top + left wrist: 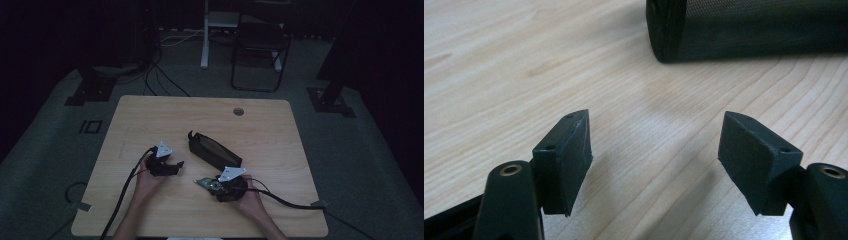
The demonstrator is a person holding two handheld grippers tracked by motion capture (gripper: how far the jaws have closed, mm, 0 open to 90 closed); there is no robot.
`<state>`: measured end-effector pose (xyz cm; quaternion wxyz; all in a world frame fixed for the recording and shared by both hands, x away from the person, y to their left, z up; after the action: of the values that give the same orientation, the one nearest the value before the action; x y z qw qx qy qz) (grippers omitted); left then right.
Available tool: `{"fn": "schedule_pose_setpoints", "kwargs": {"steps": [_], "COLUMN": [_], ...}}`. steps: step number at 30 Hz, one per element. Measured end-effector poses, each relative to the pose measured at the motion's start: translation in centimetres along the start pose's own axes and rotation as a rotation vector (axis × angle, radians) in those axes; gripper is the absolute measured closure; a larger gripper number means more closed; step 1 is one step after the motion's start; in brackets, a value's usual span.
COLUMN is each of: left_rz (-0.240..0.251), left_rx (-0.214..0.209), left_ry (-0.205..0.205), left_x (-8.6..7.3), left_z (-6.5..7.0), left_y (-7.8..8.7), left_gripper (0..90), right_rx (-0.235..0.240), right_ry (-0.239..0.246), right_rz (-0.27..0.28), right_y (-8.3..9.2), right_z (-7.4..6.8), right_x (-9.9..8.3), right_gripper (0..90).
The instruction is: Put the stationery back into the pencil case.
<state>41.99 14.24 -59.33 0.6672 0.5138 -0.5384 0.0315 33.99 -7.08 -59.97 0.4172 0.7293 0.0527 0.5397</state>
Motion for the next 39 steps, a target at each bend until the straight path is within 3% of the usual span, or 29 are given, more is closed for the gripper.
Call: {"fn": "schedule_pose_setpoints", "kwargs": {"steps": [3, 5, 8, 11, 22, 39], "left_rz": [-0.003, -0.034, -0.041, -0.055, -0.056, -0.058], "left_rx": [0.012, 0.046, 0.044, 0.046, 0.031, 0.030], "left_ry": [0.002, -0.020, -0.018, 0.034, 0.048, 0.045], "left_x": [-0.1, -0.3, -0.5, -0.6, -0.7, -0.7], "left_z": [-0.2, -0.5, -0.7, -1.3, -1.3, -1.3], "left_y": [0.0, -0.1, 0.0, -0.1, -0.1, -0.1], "left_gripper": [29.6, 29.5, 27.7, 24.5, 24.5, 24.5], "right_rx": [0.001, -0.002, -0.006, -0.013, -0.015, -0.029], "right_ry": [-0.001, -0.003, -0.004, -0.010, -0.038, -0.023], "right_rz": [0.000, -0.002, -0.005, -0.008, 0.007, 0.051], "right_y": [0.0, 0.1, 0.1, 0.2, 0.7, 2.1], "right_z": [0.0, 0.0, 0.0, 0.0, 0.1, -0.2], "right_x": [0.0, 0.0, -0.1, -0.1, 0.1, 1.1], "right_gripper": [40.7, 41.1, 41.2, 41.3, 41.4, 41.4]}}
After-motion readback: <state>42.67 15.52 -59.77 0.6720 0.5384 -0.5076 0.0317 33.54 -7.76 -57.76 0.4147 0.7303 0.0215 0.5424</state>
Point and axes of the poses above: each handheld gripper's, and its own axes: y roughly backward along the jaws, x roughly out of its top, z roughly to its right, the point moved 7 cm from there along -y, roughly forward along the jaws, and after that the axes turned 6 degrees about -y, right-handed, at the moved point
